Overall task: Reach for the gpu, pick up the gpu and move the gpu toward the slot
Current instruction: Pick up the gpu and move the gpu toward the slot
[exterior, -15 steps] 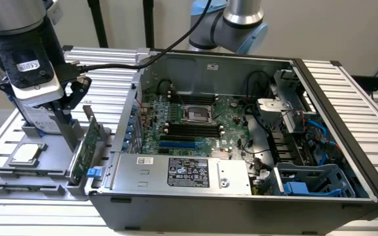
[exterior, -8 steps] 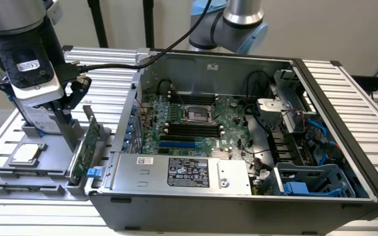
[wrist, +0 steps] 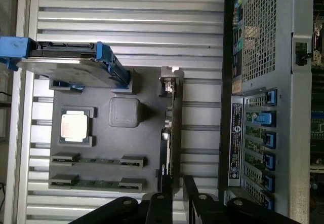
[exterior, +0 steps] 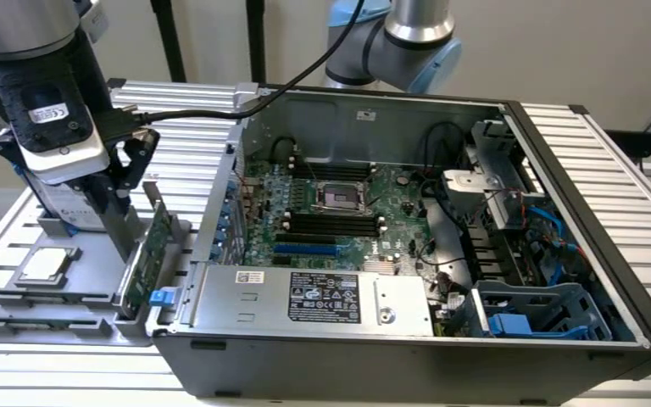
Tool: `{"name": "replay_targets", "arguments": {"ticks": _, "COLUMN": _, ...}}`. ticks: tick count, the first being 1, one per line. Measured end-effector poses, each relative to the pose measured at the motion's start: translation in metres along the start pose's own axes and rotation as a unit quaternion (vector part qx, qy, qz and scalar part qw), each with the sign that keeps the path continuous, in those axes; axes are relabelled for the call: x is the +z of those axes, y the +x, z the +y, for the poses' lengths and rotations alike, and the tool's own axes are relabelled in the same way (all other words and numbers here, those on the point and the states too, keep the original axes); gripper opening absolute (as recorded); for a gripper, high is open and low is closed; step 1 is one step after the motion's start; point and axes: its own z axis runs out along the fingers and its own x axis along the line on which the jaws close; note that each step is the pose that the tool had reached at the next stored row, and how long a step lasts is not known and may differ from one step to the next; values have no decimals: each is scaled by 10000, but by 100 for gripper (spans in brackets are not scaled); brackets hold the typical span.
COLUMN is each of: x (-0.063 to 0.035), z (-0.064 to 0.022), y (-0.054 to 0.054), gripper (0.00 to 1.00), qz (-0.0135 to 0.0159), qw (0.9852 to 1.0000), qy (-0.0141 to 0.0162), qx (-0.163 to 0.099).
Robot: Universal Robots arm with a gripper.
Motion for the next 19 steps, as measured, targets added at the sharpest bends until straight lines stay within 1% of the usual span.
{"name": "replay_targets", "arguments": {"ticks": 1, "x": 0, "z": 0, "y": 0, "gripper": 30, "qz": 0, "qw": 10000, "qy": 0, "qx": 0}}
{"name": "replay_targets", "arguments": {"ticks": 2, "x": 0, "z": 0, "y": 0, "gripper": 30, "qz": 0, "qw": 10000, "qy": 0, "qx": 0}}
{"name": "replay_targets", "arguments": {"ticks": 3, "x": 1, "z": 1, "y": 0, "gripper": 36, "qz": 0, "qw": 10000, "qy": 2, "qx": 0}}
{"name": "replay_targets", "arguments": {"ticks": 4, "x": 3, "z": 6, "y": 0, "gripper": 36, "qz": -3, "qw": 10000, "qy": 9, "qx": 0}}
{"name": "replay_targets", "arguments": {"ticks": 6, "x": 22, "z": 24, "y": 6, "gripper": 36, "qz": -20, "qw": 10000, "qy": 21, "qx": -1}}
{"name": "replay_targets", "arguments": {"ticks": 7, "x": 39, "z": 34, "y": 10, "gripper": 36, "qz": -22, "qw": 10000, "qy": 34, "qx": -1}}
{"name": "replay_targets", "arguments": {"ticks": 11, "x": 111, "z": 37, "y": 15, "gripper": 36, "qz": -27, "qw": 10000, "qy": 60, "qx": -1}}
{"name": "replay_targets", "arguments": {"ticks": 13, "x": 144, "z": 36, "y": 29, "gripper": 36, "qz": -31, "qw": 10000, "qy": 79, "qx": -1}}
{"name": "replay_targets", "arguments": {"ticks": 15, "x": 179, "z": 36, "y": 52, "gripper": 36, "qz": -33, "qw": 10000, "qy": 90, "qx": -1}}
{"name": "replay_targets", "arguments": {"ticks": 19, "x": 253, "z": 35, "y": 109, "gripper": 36, "qz": -36, "qw": 9999, "qy": 98, "qx": -1}}
